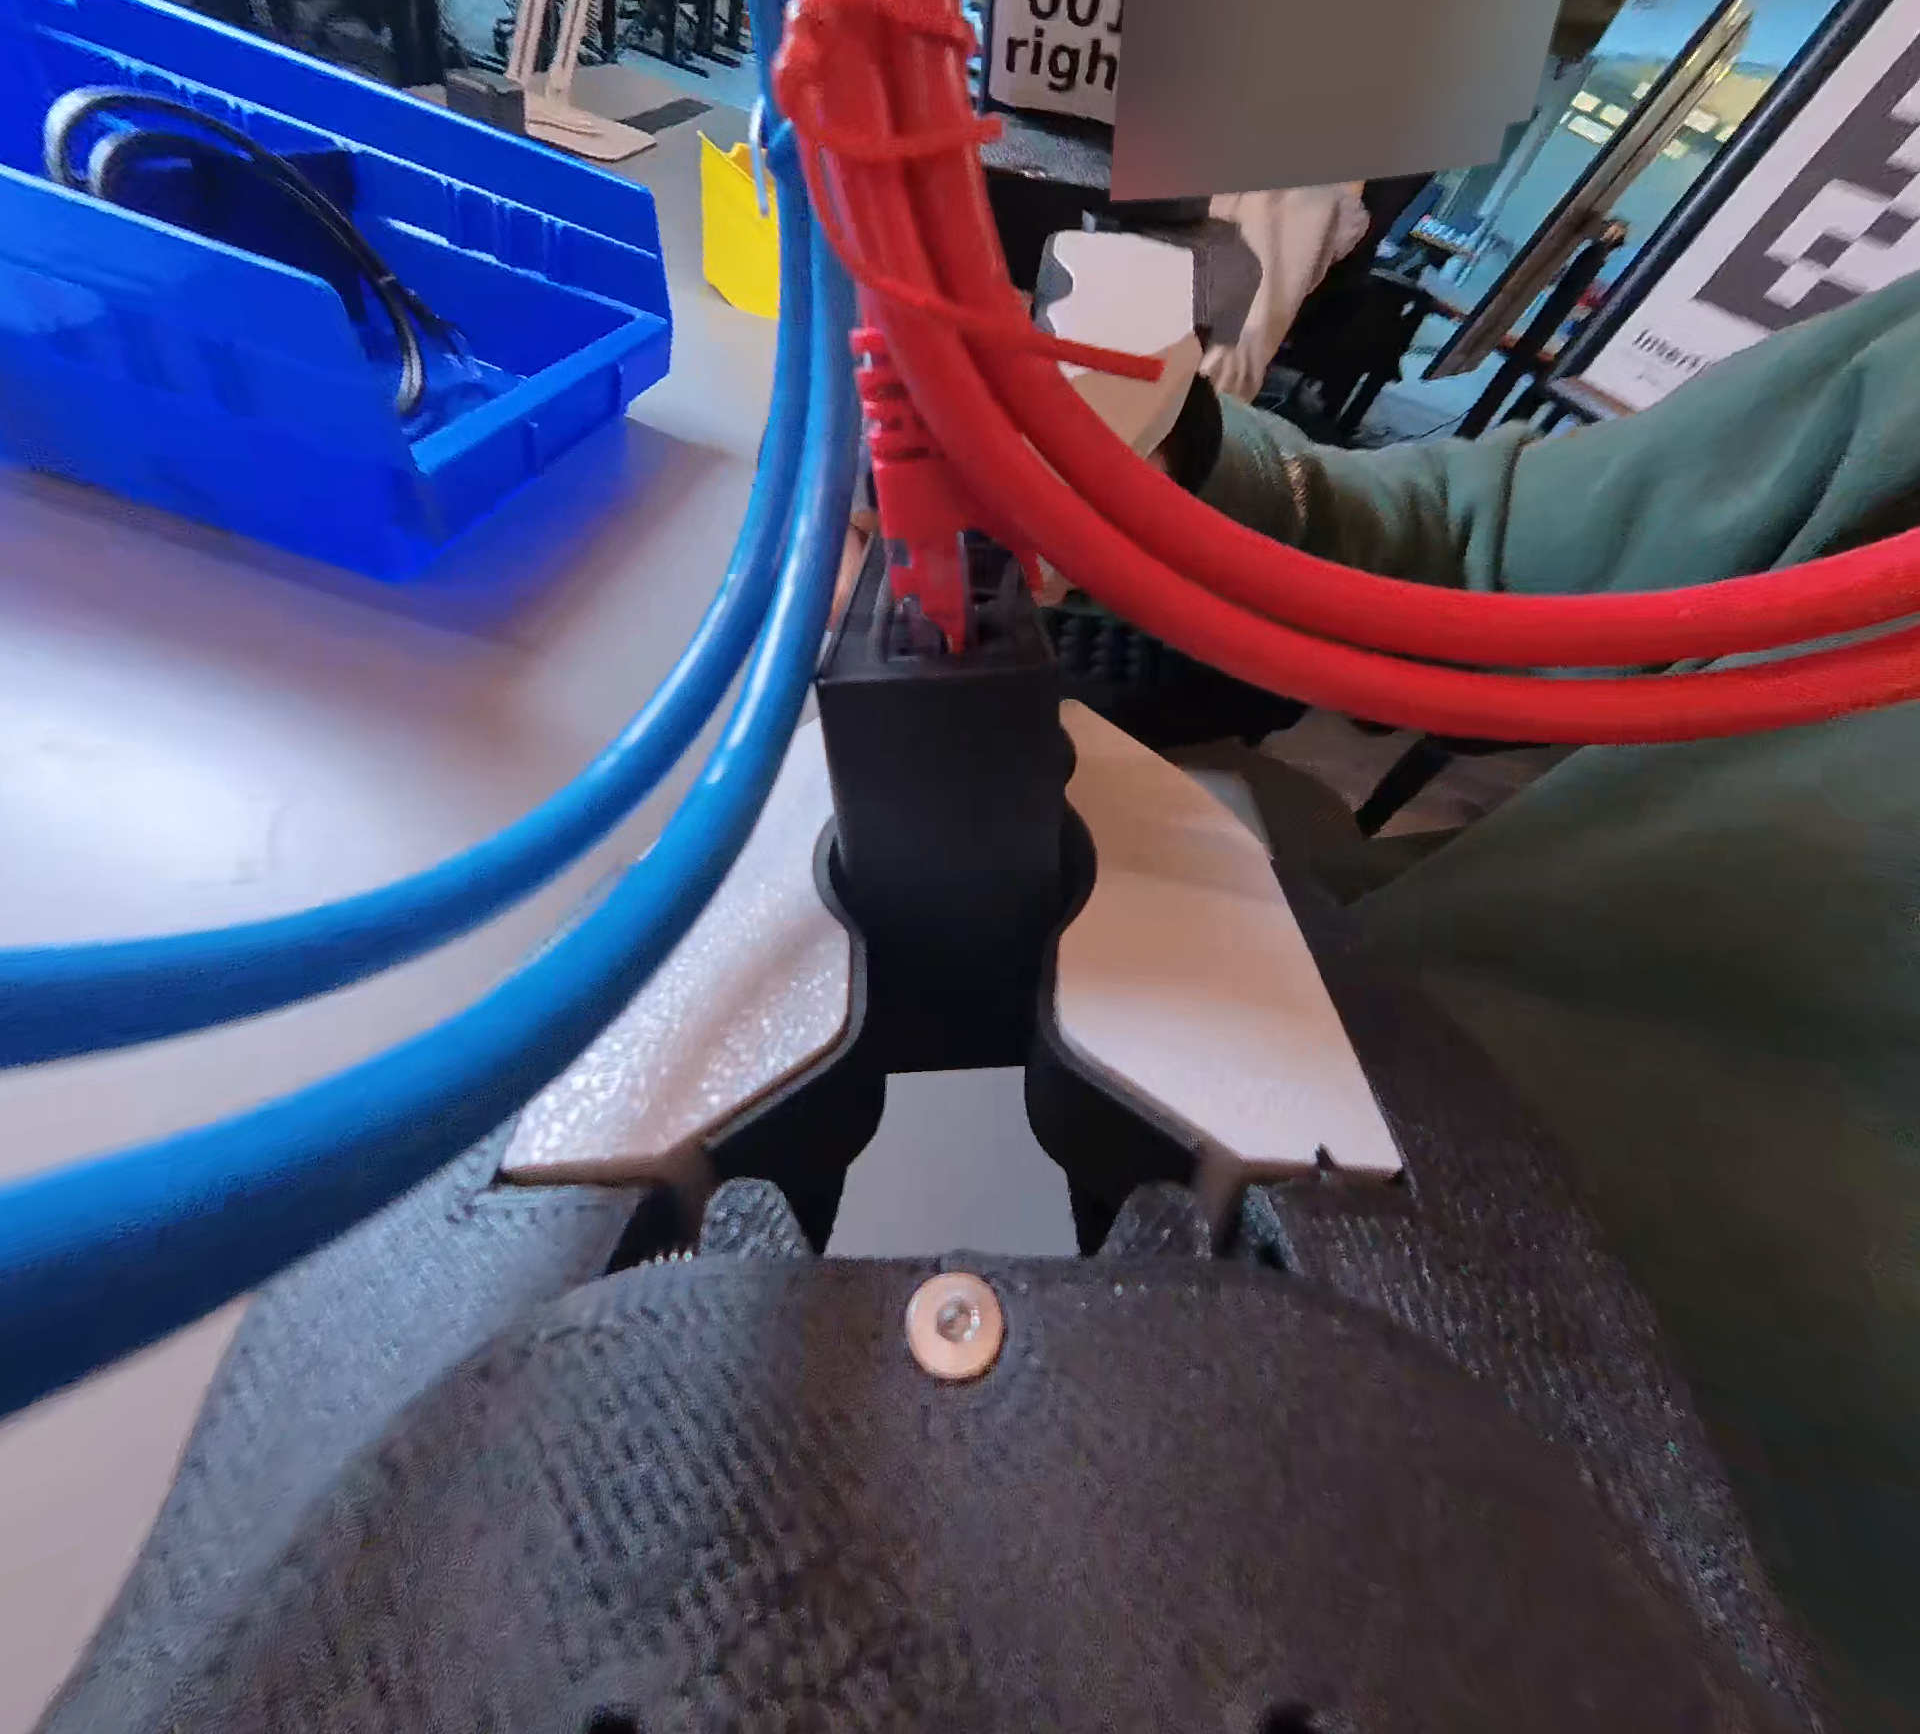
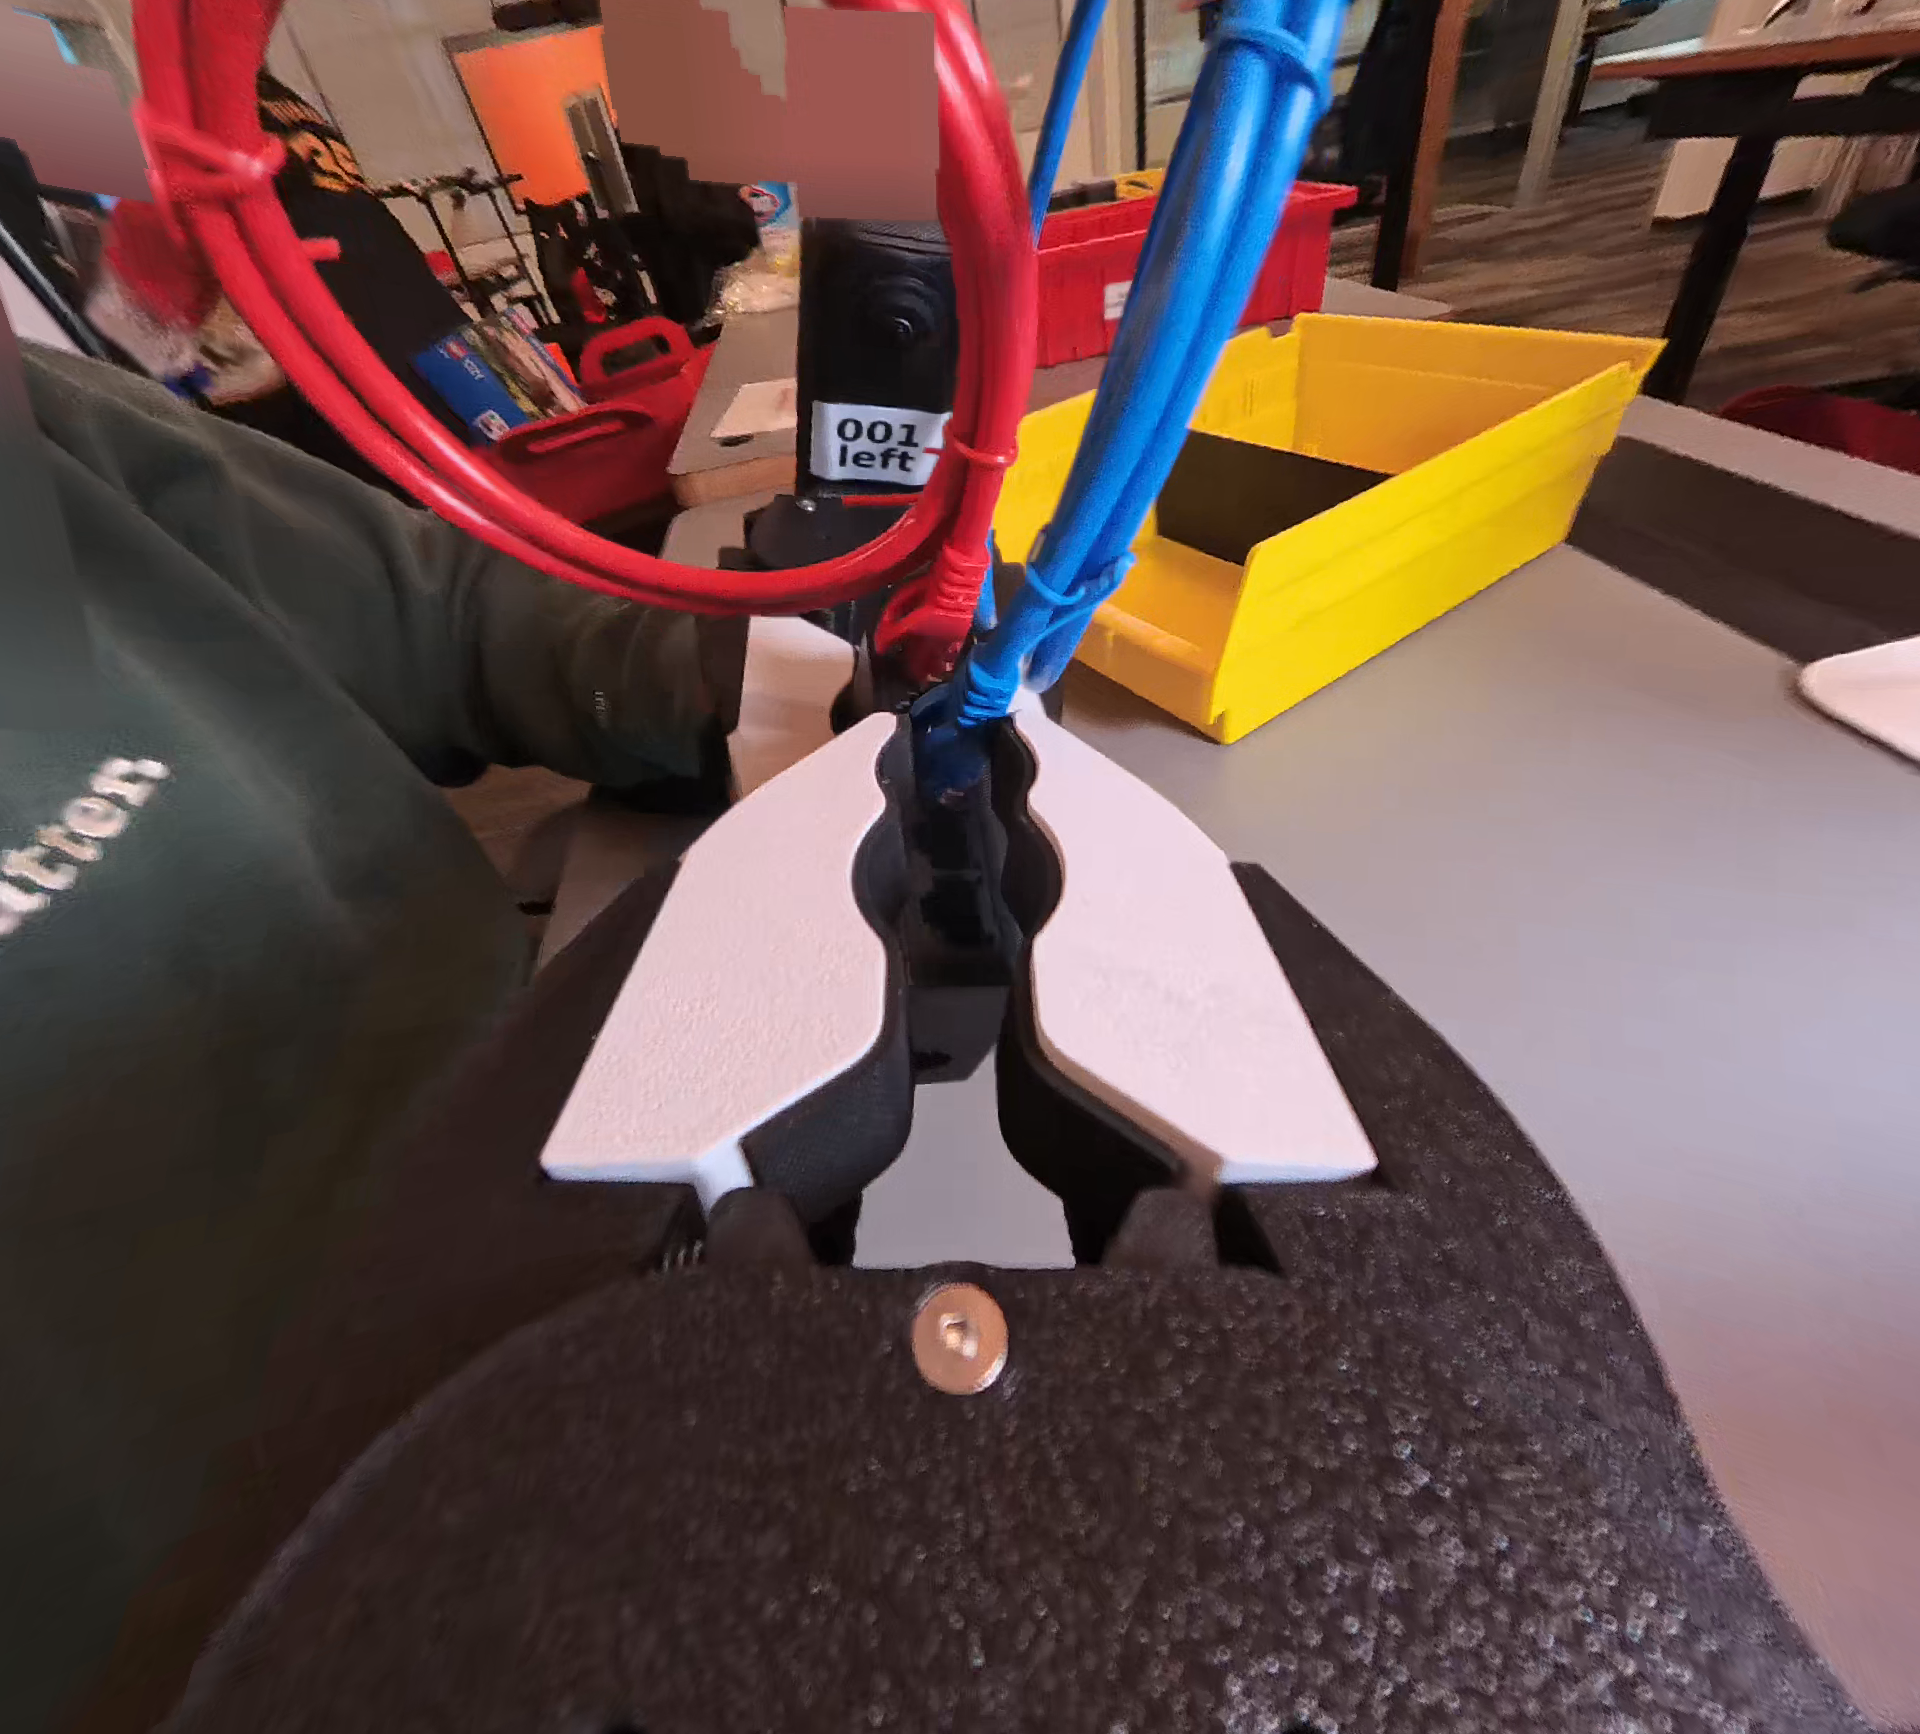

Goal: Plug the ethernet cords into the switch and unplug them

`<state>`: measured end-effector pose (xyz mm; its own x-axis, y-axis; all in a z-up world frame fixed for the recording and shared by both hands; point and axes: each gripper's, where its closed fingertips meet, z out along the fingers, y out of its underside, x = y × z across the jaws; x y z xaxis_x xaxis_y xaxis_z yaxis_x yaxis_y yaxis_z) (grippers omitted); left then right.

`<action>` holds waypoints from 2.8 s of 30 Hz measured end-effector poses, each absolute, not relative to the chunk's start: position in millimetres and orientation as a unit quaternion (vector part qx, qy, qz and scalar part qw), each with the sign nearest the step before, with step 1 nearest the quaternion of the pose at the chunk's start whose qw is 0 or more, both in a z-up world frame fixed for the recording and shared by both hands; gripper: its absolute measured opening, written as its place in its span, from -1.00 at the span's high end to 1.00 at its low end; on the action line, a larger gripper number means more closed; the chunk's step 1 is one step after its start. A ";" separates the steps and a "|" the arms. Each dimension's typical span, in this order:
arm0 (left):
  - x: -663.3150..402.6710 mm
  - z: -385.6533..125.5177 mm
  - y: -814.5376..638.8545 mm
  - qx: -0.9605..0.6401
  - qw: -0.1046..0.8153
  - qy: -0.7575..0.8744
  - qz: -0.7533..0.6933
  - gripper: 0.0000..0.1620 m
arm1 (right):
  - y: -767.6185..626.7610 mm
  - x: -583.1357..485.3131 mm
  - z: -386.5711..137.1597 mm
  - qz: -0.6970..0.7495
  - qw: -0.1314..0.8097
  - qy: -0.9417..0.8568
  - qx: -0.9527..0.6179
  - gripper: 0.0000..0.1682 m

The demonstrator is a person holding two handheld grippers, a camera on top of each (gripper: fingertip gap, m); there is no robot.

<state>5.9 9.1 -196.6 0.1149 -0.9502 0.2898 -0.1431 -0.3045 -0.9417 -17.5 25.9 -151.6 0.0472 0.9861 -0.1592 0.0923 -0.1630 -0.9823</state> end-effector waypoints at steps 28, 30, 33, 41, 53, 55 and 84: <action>-20.7 -193.5 33.6 -0.651 0.363 0.351 -0.567 0.63 | 212.2 234.7 -205.4 0.085 0.365 -0.221 -0.900 0.46; -21.5 -195.4 37.0 -0.654 0.361 0.339 -0.572 0.63 | 212.5 234.1 -181.8 0.015 0.411 -0.255 -0.875 0.39; -21.3 -199.6 38.3 -0.659 0.342 0.325 -0.586 0.63 | 177.8 159.3 -154.6 0.128 0.452 -0.359 -0.807 0.43; -7.1 -211.7 19.8 -0.655 0.273 0.335 -0.620 0.63 | 54.1 -13.0 -169.8 0.434 0.309 -0.504 -0.680 0.58; 1.6 -228.1 9.9 -0.670 0.239 0.354 -0.607 0.63 | 40.4 -47.7 -185.2 0.556 0.229 -0.467 -0.648 0.77; 3.1 -230.8 8.1 -0.673 0.235 0.359 -0.602 0.63 | 39.9 -47.6 -186.8 0.569 0.224 -0.460 -0.644 0.79; -5.8 -223.2 24.9 -0.676 0.217 0.259 -0.655 0.64 | 49.7 -41.3 -199.6 0.595 0.322 -0.404 -0.616 0.81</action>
<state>-5.8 24.9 -223.2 0.0075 -0.6349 0.7726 -0.0661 -0.7712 -0.6332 -41.3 49.7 -199.6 -0.0348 0.8801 -0.4736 0.1143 -0.4673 -0.8767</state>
